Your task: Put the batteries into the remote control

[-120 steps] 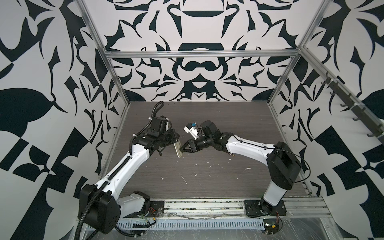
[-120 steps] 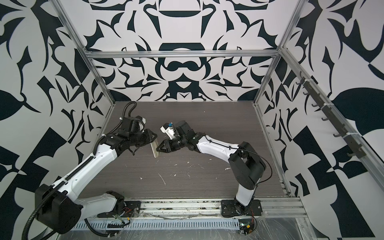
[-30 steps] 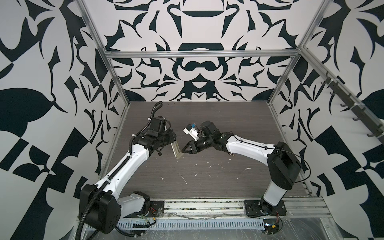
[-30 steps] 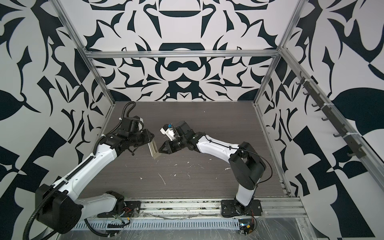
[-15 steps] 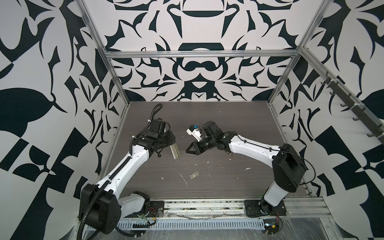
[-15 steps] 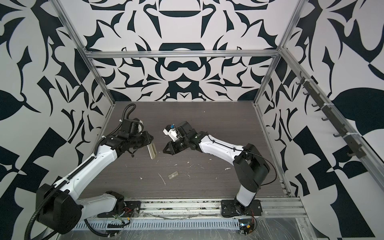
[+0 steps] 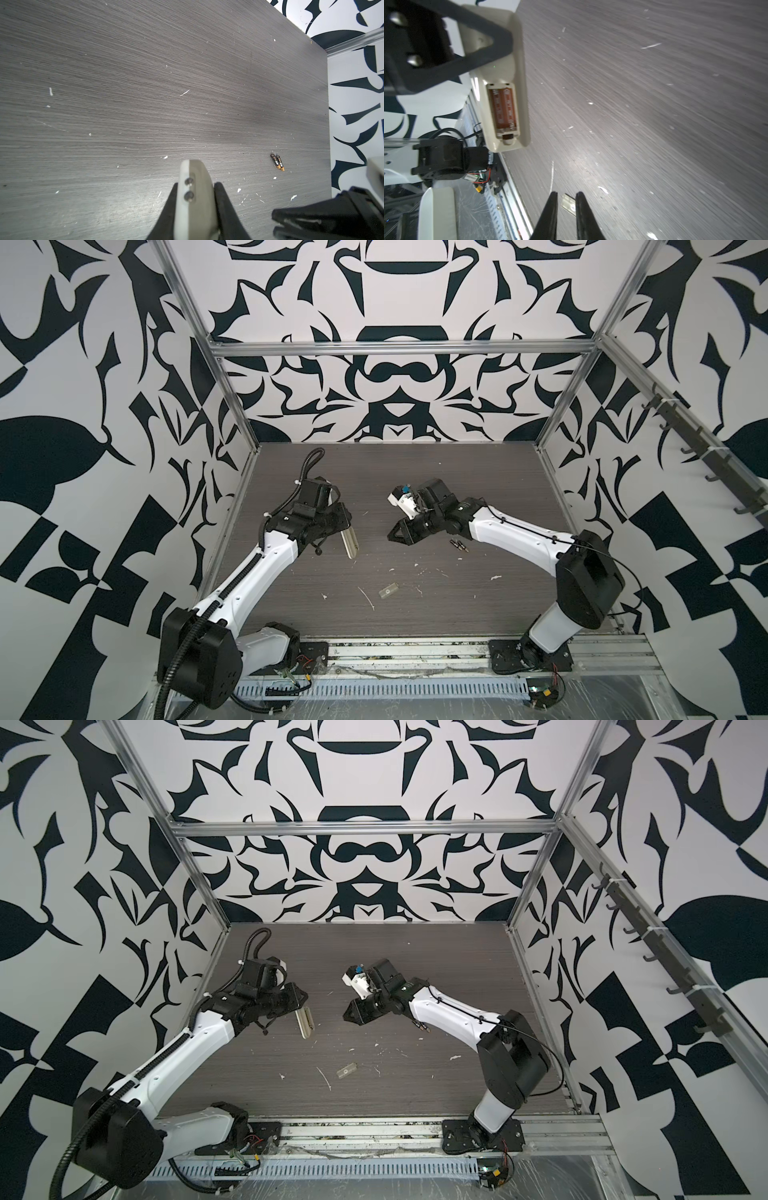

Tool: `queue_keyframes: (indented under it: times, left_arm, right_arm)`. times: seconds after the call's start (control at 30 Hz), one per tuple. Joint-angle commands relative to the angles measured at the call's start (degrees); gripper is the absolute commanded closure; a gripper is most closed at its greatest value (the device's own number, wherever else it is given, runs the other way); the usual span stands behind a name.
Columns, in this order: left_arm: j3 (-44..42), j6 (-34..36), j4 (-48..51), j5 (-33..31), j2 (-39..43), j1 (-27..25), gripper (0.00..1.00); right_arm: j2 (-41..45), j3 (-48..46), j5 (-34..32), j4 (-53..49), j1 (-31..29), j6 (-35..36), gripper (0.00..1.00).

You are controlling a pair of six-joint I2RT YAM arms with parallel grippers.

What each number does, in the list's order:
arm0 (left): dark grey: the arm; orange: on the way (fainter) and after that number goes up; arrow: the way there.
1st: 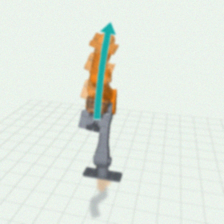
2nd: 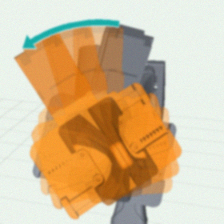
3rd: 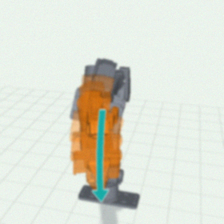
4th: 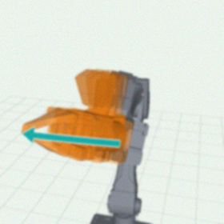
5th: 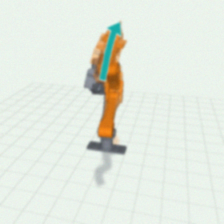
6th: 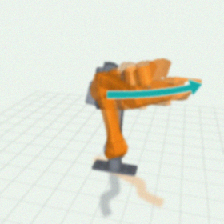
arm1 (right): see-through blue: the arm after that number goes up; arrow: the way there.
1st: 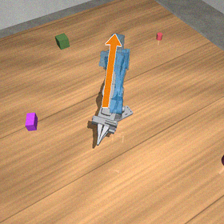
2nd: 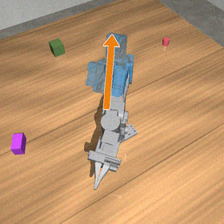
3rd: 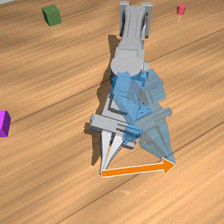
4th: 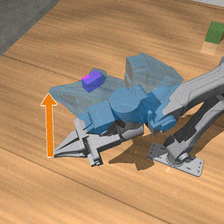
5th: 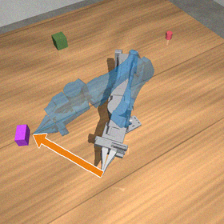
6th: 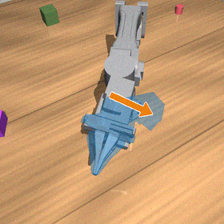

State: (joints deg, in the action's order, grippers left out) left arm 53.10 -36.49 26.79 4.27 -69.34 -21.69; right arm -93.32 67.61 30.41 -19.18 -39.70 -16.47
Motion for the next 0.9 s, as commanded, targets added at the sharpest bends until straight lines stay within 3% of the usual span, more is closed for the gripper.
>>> queue_keyframes:
  times: [0.0, 0.47, 0.87]
  left_arm:
    - [-0.4, 0.3, -1.5, 1.6, 0.1, 0.2, 1.0]
    - [-1.1, 1.5, -4.2, 5.9, 1.4, 0.3, 1.0]
    - [-3.4, 1.5, -8.3, 9.0, 1.2, 0.3, 1.0]
  right_arm:
    - [3.7, -0.5, -3.7, -3.6, 1.3, 4.1, 0.78]
    - [6.6, -1.8, -7.0, -9.0, 7.2, 6.8, 0.75]
    - [7.4, -2.4, -10.3, -13.5, 11.7, 10.3, 0.65]
